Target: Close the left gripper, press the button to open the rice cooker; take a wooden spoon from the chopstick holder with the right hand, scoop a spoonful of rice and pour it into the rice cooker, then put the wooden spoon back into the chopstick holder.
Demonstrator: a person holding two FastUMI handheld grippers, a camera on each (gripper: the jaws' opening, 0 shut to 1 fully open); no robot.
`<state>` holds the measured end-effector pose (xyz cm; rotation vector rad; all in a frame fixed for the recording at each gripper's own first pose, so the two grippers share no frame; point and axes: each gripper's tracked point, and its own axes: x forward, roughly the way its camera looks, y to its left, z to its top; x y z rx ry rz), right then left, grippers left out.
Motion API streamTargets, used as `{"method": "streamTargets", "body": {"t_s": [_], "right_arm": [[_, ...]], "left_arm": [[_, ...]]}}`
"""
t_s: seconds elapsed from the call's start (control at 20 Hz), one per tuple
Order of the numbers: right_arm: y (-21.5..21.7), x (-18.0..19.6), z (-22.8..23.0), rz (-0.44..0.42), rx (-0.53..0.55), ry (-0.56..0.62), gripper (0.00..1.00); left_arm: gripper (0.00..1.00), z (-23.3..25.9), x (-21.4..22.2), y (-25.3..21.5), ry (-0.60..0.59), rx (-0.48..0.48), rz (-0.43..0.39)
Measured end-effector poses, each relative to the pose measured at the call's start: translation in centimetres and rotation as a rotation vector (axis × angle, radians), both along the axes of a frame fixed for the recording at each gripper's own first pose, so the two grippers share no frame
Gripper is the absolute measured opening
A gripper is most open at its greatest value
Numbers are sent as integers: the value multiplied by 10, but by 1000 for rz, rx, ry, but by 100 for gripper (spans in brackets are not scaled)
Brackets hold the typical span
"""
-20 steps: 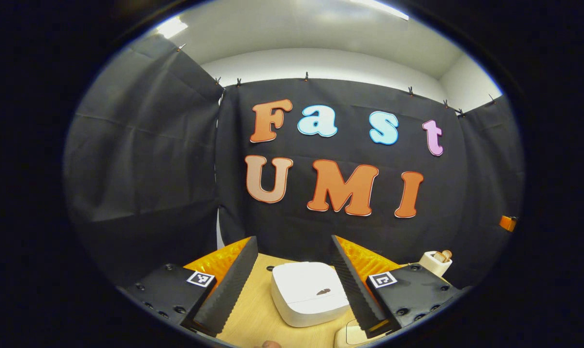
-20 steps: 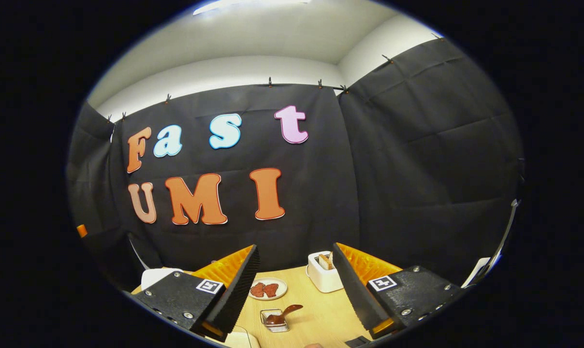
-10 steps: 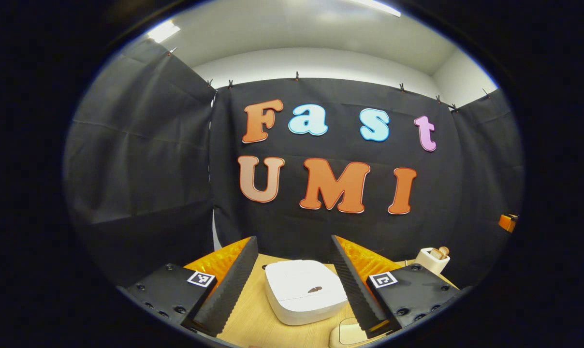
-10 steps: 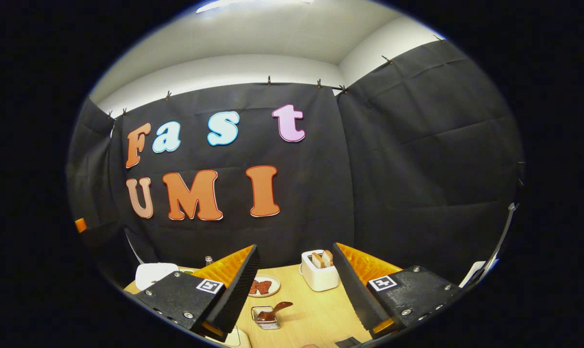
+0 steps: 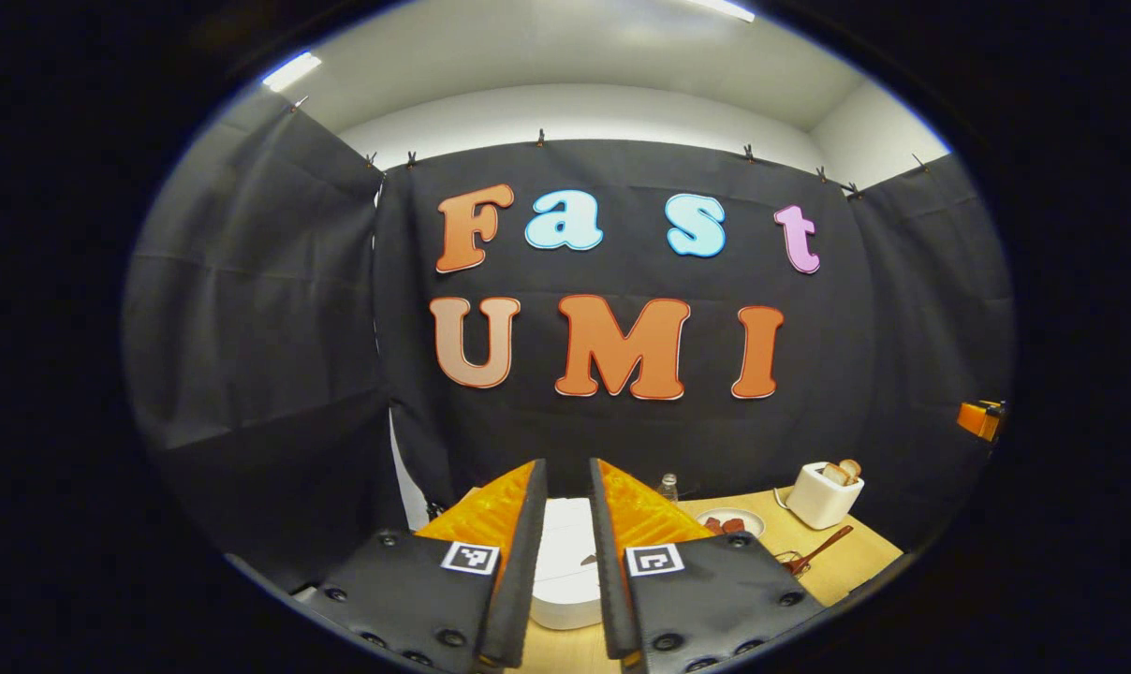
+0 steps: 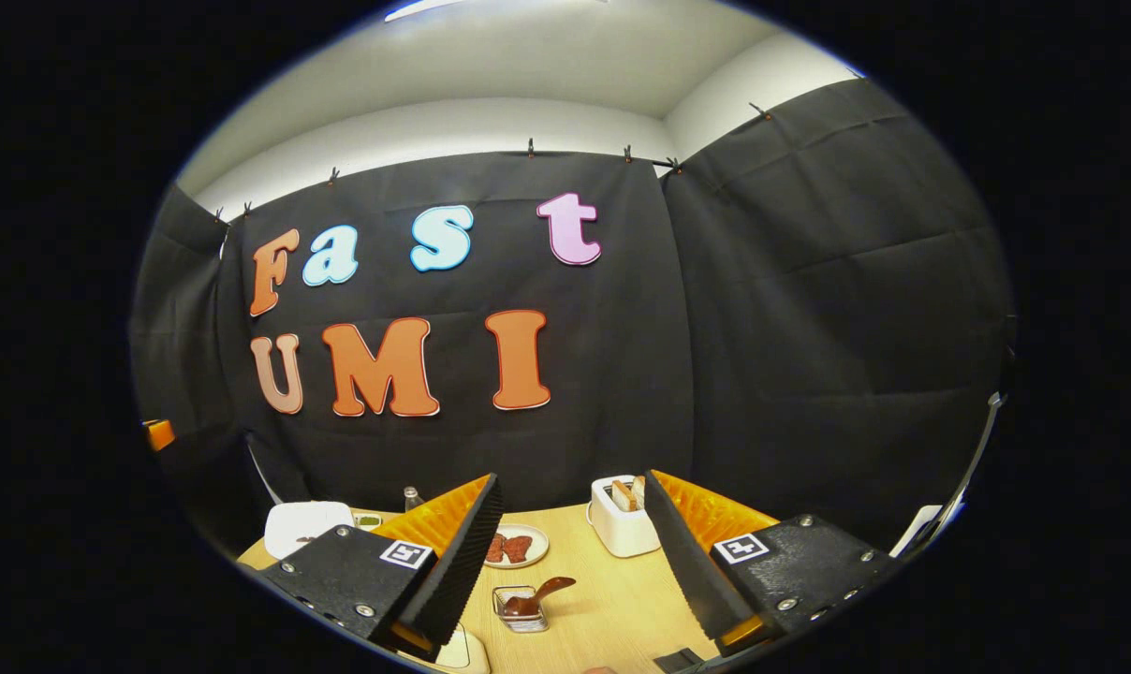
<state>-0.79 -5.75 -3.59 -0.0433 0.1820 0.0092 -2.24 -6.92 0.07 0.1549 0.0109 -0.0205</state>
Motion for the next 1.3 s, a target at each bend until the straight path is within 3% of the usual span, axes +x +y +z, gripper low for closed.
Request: {"method": "streamTargets", "body": {"t_s": [0.15,0.25,0.35,0.4,0.65,0.9,1.1,1.3], "right_arm": [[-1,0,-4,-9,-3,9,94],[2,0,-8,-9,11,22,94],[0,0,-10,-20,1,29,94],[-1,1,-9,-23,-9,26,94],[3,3,-19,-24,-13,53,94],[-6,7,-28,-57,-53,73,94],[-9,8,-37,-69,-54,100,94],[-15,6,-37,-84,-48,112,94]], "left_arm": [[33,-3,2,-5,8,52,-15],[33,-3,8,-1,9,96,24],[7,-12,17,-6,13,79,0],[5,-12,17,-12,26,60,-19],[5,-54,51,-32,147,-22,-121],[5,-116,107,-40,256,-13,-153],[5,-193,150,-25,413,31,-113],[6,-251,161,-13,536,52,-84]]}}
